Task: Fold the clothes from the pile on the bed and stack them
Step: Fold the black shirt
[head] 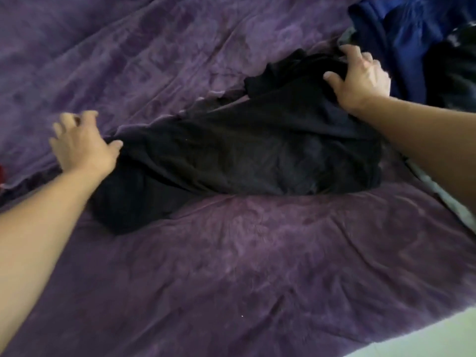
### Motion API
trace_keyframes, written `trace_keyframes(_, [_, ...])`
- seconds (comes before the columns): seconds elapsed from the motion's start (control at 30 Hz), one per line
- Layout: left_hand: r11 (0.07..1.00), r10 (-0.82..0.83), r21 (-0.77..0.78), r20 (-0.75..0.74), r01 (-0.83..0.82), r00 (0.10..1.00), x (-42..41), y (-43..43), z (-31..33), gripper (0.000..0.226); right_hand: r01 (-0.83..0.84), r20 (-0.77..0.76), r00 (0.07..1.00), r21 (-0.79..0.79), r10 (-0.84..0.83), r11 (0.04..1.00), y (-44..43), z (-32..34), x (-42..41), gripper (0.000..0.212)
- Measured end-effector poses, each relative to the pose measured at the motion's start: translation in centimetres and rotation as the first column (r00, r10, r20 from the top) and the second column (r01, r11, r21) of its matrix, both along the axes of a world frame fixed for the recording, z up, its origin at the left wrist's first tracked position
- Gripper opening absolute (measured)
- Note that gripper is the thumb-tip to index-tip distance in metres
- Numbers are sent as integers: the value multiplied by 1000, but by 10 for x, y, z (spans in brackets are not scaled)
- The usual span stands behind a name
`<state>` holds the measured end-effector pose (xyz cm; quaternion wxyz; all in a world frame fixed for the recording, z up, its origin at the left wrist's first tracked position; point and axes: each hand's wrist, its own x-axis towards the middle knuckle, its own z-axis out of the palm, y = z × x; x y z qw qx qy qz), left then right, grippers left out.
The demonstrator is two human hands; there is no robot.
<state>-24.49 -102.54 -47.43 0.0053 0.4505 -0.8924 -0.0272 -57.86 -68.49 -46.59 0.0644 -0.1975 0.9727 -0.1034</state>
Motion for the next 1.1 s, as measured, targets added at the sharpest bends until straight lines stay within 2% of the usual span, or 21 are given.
trace_keyframes(0.07, [988, -157, -20, -51, 156, 986, -9, 33, -8, 54, -37, -30, 999, -3, 37, 999, 11, -14, 13, 59])
trace_keyframes(0.13, [926, -375, 6, -73, 376, 924, -1, 83, -22, 51, -75, -34, 997, -23, 74, 997, 36, -27, 38, 63])
trace_keyframes(0.17, [885, -461, 40, -59, 464, 885, 7, 108, -30, 54, -33, -9, 999, -29, 33, 999, 52, -33, 52, 66])
trace_keyframes(0.23, [810, -580, 117, 20, 574, 814, 27, 147, -48, 70, 170, 78, 983, -51, -165, 984, 83, -46, 83, 76])
trace_keyframes(0.3, [831, -551, 153, 95, 535, 829, 43, 159, -64, 77, 387, 189, 910, -63, -370, 920, 106, -57, 114, 88])
trace_keyframes(0.37, [913, -403, 123, 121, 389, 907, 50, 149, -69, 76, 524, 299, 825, -89, -479, 847, 118, -65, 134, 89])
trace_keyframes(0.43, [945, -322, 110, 119, 309, 939, 55, 130, -67, 69, 639, 404, 747, -218, -527, 738, 119, -69, 134, 75])
trace_keyframes(0.5, [939, -335, 111, 92, 324, 938, 67, 114, -62, 57, 700, 460, 707, -343, -538, 627, 121, -65, 124, 55])
trace_keyframes(0.57, [911, -409, 86, 67, 403, 910, 82, 105, -54, 50, 677, 394, 735, -376, -552, 632, 131, -54, 121, 41])
trace_keyframes(0.63, [868, -495, 87, 85, 488, 865, 99, 108, -45, 51, 673, 335, 739, -350, -584, 651, 148, -43, 133, 37])
trace_keyframes(0.73, [812, -584, 156, 221, 563, 781, 116, 127, -39, 53, 744, 365, 663, -219, -654, 632, 180, -41, 157, 40])
trace_keyframes(0.8, [800, -600, 182, 247, 572, 761, 113, 136, -39, 45, 790, 431, 592, -143, -681, 596, 191, -44, 163, 47])
trace_keyframes(0.87, [782, -620, 196, 140, 592, 772, 94, 150, -35, 47, 827, 502, 542, -180, -674, 532, 189, -46, 159, 56])
trace_keyframes(0.93, [723, -675, 184, -18, 666, 738, 55, 174, -28, 46, 870, 594, 488, -267, -640, 415, 179, -46, 151, 60])
trace_keyframes(1.03, [603, -750, 200, -190, 772, 634, -24, 219, -22, 38, 930, 773, 364, -274, -519, 245, 170, -46, 140, 52])
trace_keyframes(1.1, [544, -730, 337, -262, 768, 632, -79, 247, -24, 41, 949, 853, 303, -229, -424, 216, 173, -45, 139, 41])
